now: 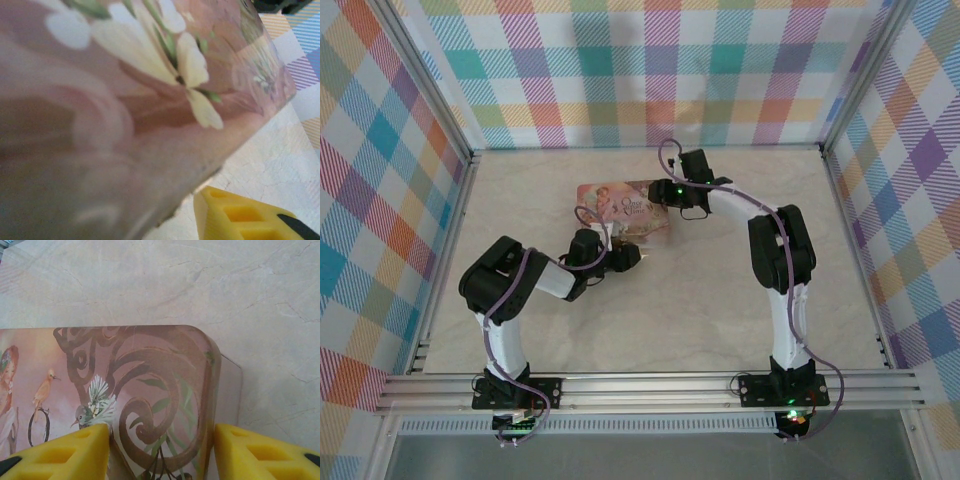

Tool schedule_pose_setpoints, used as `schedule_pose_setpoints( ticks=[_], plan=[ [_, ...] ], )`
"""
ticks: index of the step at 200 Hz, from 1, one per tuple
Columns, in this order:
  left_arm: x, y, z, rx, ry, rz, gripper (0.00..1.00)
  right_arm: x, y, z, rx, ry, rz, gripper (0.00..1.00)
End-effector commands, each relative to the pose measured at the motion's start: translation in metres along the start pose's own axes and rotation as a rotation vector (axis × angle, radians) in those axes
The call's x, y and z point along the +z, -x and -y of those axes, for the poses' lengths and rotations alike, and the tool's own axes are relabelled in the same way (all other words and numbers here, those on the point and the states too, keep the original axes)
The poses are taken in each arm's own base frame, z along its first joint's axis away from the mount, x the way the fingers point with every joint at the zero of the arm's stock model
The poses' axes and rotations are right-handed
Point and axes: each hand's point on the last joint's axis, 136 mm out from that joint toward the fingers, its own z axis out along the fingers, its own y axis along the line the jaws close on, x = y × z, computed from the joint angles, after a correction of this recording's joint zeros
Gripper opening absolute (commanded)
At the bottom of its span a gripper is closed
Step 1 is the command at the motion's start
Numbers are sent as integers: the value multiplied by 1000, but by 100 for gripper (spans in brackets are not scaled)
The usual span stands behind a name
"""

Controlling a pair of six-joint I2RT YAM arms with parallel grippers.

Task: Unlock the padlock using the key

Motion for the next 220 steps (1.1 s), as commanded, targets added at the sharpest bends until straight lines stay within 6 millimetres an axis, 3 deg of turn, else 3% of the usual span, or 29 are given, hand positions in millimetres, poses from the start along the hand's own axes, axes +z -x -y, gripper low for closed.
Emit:
schedule_pose_setpoints(
  ticks=[1, 38, 93, 166, 220],
  plan=[
    [-4, 10, -6, -25, 13, 28, 35, -2, -33, -11, 12, 19, -99, 55],
    [-4, 13, -11, -59, 19, 36, 30, -5, -36, -15, 3, 27, -94, 54],
    [-21, 13, -18, -80, 60, 74, 40, -6, -42, -16, 0, 28, -98, 53],
    [-40, 4, -35, -111, 102, 88, 40, -5, -47, -13, 4, 23, -101, 52],
    [-31, 13, -21, -98, 16, 82, 33, -5, -48, -18, 0, 33, -98, 51]
  ],
)
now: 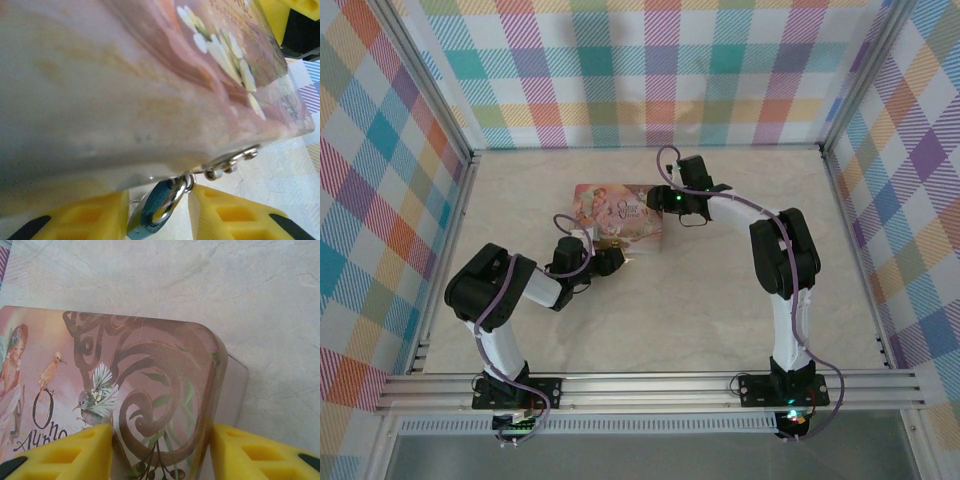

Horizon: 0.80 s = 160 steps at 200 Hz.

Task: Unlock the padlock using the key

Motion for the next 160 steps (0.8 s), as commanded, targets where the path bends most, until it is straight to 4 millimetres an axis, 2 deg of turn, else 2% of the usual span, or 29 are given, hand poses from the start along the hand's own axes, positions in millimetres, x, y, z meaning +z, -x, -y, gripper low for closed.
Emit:
schedule_pose_setpoints(
  ticks=[1, 36, 73, 98, 122, 160],
  plan=[
    [5, 9, 5, -14, -36, 10, 33, 2, -30, -8, 2, 12, -92, 51],
    [10, 11, 4, -16, -38, -4, 17, -1, -34, -9, -1, 14, -88, 51],
    [11, 7, 4, -37, -53, -35, 8, -9, -40, -10, 1, 22, -79, 50],
    [9, 1, 12, -73, -68, -112, 5, -28, -43, -12, -32, 21, -45, 49],
    [4, -6, 18, -113, -50, -211, 3, -52, -56, -17, -133, -23, -11, 49],
    [-3, -4, 34, -163, -58, -291, 2, -81, -93, -28, -258, -38, 4, 47]
  ],
)
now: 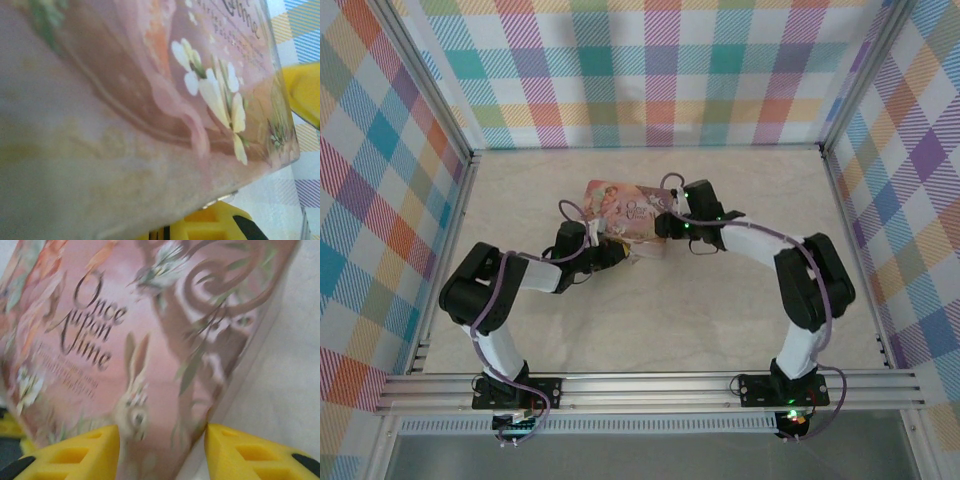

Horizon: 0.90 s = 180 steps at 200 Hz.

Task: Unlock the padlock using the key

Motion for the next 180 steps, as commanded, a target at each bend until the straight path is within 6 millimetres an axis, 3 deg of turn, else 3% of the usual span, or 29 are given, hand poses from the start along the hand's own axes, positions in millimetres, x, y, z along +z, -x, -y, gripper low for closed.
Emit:
schedule_pose_setpoints(
  ticks=[1, 33, 68, 92, 143, 180],
  plan=[
    [-8, -8, 17, -72, -32, -107, 2, -19, -19, -17, -125, 7, 15, 47],
    [-10, -3, 28, -128, -42, -142, 2, -35, -49, -40, -252, 51, 30, 45],
    [-11, 3, 39, -177, -58, -168, 1, -32, -71, -70, -356, 155, 21, 42],
    [-13, 5, 45, -189, -64, -182, 2, -23, -72, -79, -370, 193, 21, 43],
    [-17, 7, 50, -199, -63, -198, 2, 10, -69, -80, -394, 155, -14, 50],
    [-19, 7, 50, -205, -65, -197, 2, 22, -66, -80, -417, 117, -18, 51]
  ],
)
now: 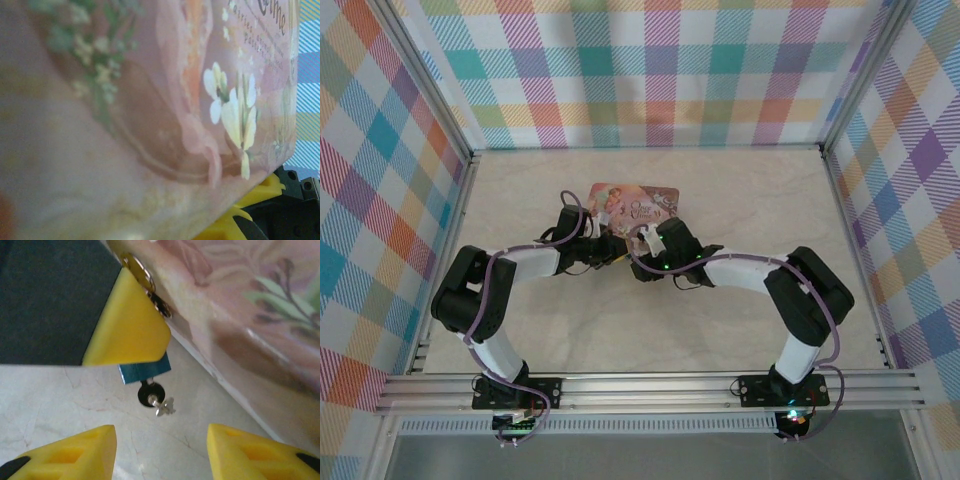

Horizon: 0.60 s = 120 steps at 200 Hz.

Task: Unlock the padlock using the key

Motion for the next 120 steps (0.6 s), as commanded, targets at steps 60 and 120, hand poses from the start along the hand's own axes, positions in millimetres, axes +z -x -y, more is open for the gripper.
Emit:
schedule_pose_setpoints(
  ticks=[60, 120],
  plan=[
    [-15, 8, 33, 3, -87, -10, 2, 18, 18, -4, -91, -35, 7, 48],
    [-18, 8, 32, 5, -80, -16, 2, 17, 22, 1, -134, -91, 13, 44]
  ],
)
